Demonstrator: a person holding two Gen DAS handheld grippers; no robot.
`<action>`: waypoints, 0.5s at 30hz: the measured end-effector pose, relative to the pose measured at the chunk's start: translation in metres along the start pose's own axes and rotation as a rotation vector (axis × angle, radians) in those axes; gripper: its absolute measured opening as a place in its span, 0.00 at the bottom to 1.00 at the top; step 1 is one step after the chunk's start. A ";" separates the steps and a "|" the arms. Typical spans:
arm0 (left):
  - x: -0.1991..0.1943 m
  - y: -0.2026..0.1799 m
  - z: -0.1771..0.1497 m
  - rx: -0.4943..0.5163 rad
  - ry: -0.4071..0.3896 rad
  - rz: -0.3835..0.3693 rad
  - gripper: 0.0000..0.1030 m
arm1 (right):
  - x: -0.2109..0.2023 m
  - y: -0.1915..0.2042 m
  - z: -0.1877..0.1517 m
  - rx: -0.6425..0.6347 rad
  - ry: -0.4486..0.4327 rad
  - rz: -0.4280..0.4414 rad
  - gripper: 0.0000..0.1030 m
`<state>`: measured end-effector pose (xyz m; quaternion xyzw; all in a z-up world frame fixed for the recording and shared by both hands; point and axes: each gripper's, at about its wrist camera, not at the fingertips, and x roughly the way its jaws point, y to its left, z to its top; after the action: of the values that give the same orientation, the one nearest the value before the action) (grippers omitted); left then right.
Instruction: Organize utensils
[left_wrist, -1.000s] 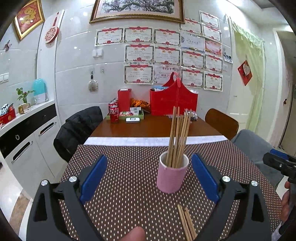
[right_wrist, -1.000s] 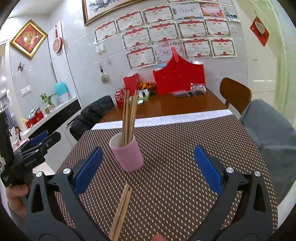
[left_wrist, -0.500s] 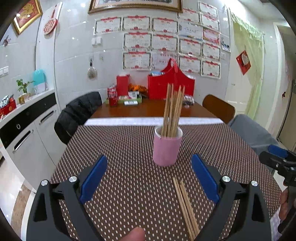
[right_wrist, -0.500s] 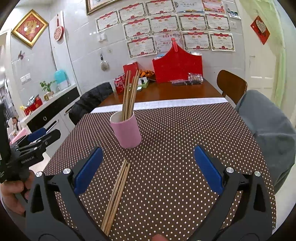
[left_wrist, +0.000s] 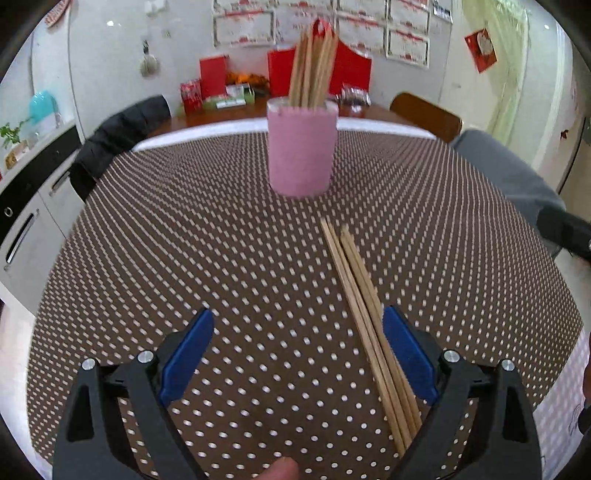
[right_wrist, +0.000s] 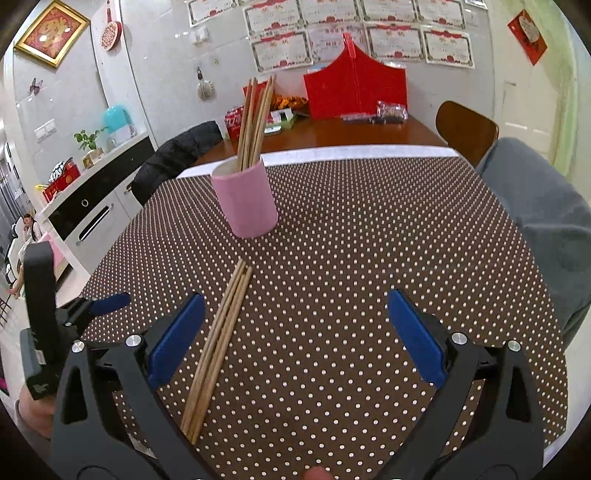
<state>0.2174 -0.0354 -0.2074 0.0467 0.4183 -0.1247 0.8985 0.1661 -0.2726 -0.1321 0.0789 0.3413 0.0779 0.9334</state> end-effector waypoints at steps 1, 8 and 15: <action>0.004 -0.001 -0.002 0.000 0.010 -0.005 0.88 | 0.003 -0.001 -0.002 0.003 0.009 -0.001 0.94; 0.026 -0.004 -0.012 0.005 0.068 -0.008 0.88 | 0.015 -0.009 -0.012 0.028 0.046 -0.006 0.94; 0.044 -0.003 -0.014 -0.008 0.097 -0.018 0.89 | 0.022 -0.013 -0.018 0.036 0.073 -0.008 0.94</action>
<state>0.2334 -0.0434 -0.2502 0.0454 0.4622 -0.1289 0.8762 0.1723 -0.2793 -0.1621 0.0914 0.3767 0.0706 0.9191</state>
